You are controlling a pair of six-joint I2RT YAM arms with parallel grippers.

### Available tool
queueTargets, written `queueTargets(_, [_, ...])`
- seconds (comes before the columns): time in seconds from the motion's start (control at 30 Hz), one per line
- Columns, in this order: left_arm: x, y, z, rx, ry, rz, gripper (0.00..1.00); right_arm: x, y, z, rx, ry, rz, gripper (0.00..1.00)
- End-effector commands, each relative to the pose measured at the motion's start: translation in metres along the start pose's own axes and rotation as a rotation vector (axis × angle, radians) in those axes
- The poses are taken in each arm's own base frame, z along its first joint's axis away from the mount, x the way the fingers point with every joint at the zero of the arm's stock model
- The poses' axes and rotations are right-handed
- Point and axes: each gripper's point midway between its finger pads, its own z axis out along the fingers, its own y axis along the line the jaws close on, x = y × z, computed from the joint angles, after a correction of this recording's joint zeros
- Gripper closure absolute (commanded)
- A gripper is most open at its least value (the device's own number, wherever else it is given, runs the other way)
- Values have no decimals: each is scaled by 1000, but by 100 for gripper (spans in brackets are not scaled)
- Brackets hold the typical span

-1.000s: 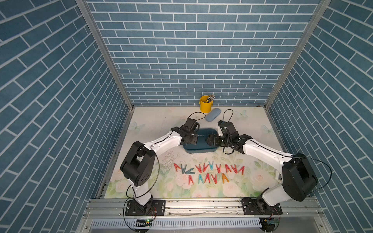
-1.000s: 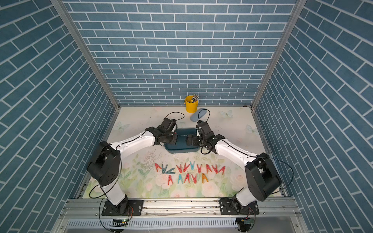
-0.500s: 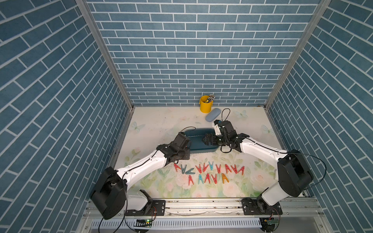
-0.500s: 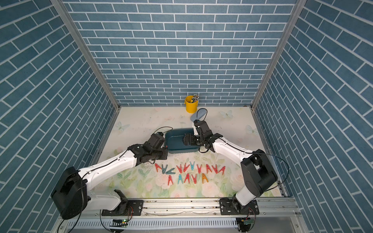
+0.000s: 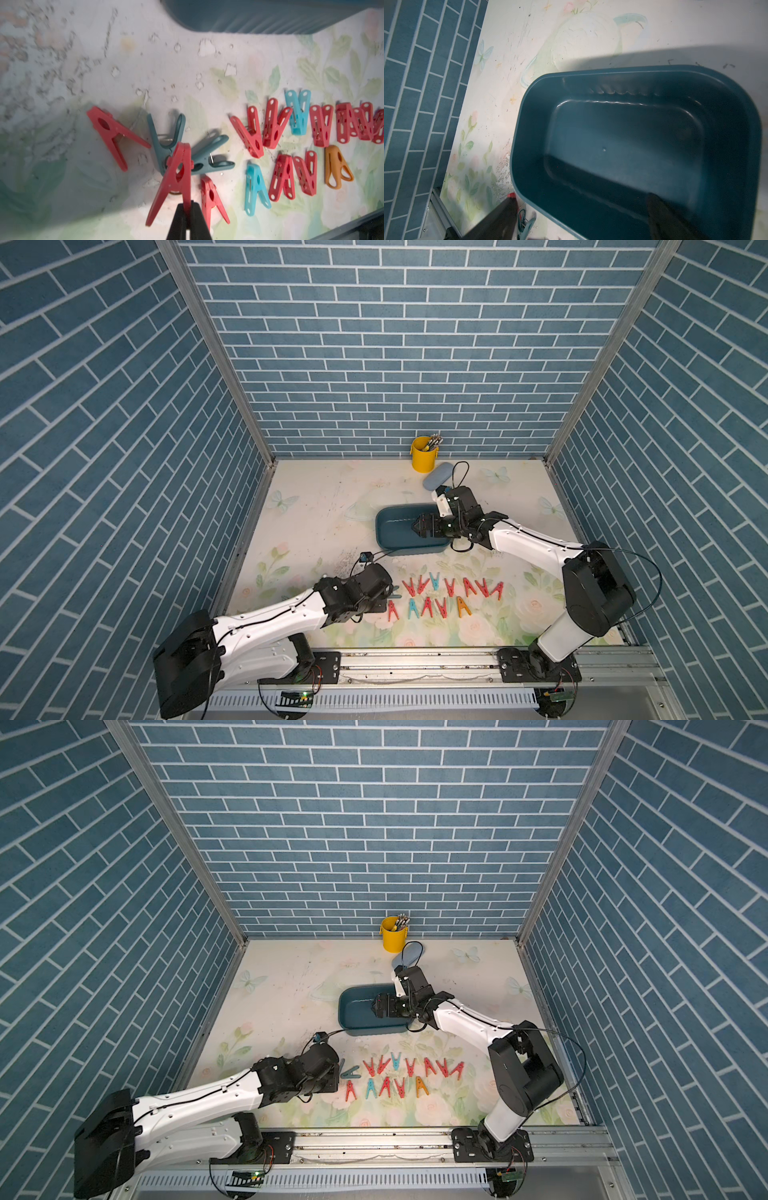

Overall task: Take the clothespins out of the storage box
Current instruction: Place the clothespin at the center of the board.

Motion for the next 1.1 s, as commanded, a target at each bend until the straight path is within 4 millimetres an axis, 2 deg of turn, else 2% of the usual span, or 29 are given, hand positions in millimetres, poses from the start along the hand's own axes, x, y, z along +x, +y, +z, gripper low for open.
queueTargets(0.0, [16,8,-1,-32,9,-47,93,-10,6,0,-17,-15,-45,1])
queueTargets(0.3, [49,11,6,-15,55,-72,93,-8,2,6,-5,-8,-39,1])
queueTargets(0.5, [58,17,12,-29,70,-75,92,-8,2,7,2,-6,-37,1])
queueTargets(0.53, [58,17,12,-26,68,-76,90,-9,2,6,1,-7,-39,1])
queueTargets(0.63, [56,17,10,-27,62,-76,77,-9,0,7,12,-5,-37,1])
queueTargets(0.7, [55,18,8,-35,56,-75,62,-8,-2,7,23,-2,-41,1])
queueTargets(1.0, [29,8,-14,-27,-23,-76,53,-19,-39,2,247,-2,-58,1])
queueTargets(1.03, [28,10,-16,-37,-30,-72,50,-21,-43,1,264,-4,-55,1])
queueTargets(1.07, [19,3,-22,-24,-50,-77,46,-23,-47,-2,282,-6,-50,1])
